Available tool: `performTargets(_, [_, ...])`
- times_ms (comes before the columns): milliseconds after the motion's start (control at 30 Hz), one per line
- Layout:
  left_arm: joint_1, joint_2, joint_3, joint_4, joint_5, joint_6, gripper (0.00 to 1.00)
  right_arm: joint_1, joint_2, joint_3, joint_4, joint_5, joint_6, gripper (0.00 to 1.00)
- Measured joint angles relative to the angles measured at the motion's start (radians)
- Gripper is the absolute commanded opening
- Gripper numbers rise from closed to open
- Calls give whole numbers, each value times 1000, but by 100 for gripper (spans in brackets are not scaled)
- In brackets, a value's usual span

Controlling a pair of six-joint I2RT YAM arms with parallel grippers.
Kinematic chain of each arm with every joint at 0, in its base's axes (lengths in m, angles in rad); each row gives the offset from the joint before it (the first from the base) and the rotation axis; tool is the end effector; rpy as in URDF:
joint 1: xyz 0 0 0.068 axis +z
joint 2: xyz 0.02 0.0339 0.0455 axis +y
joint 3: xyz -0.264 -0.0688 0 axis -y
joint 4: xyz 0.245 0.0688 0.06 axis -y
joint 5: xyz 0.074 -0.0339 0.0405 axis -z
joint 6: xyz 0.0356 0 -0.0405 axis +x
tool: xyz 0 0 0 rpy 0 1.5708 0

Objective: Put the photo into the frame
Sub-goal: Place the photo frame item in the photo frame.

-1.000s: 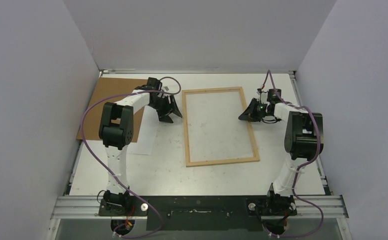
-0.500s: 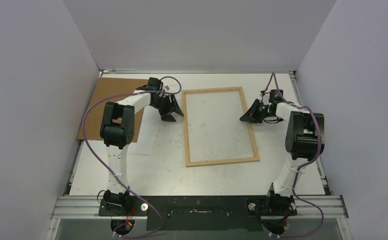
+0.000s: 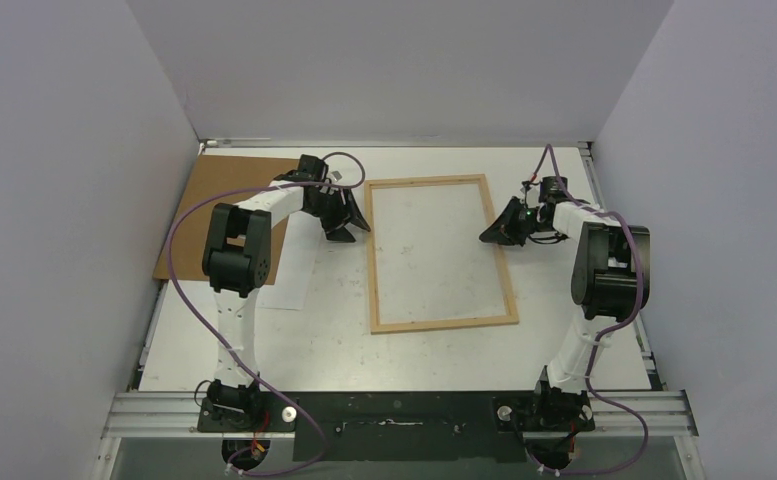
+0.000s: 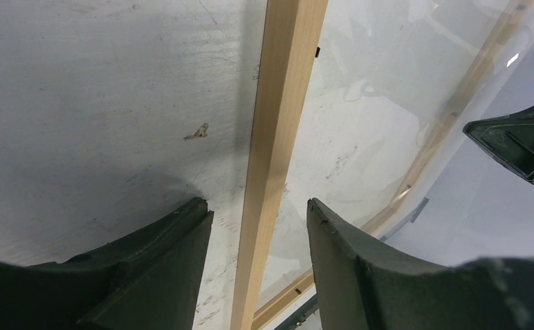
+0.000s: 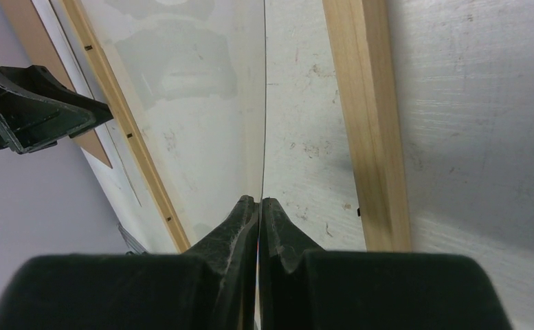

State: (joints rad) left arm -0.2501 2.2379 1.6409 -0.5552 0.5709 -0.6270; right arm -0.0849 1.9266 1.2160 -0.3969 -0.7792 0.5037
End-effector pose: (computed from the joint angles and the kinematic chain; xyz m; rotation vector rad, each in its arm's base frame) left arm 0.4428 -0.1330 0.1378 -0.3575 2.8180 -1.0090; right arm 0.3819 -0.0074 0.1578 0.5161 2.5757 1.1783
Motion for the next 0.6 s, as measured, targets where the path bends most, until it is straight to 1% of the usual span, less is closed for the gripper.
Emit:
performTargets(167, [-3, 5, 5, 5, 3, -1, 51, 0, 0, 26, -48, -8, 6, 0])
performTargets(600, [-5, 20, 15, 11, 4, 2, 42, -8, 0, 98, -135, -25, 15, 0])
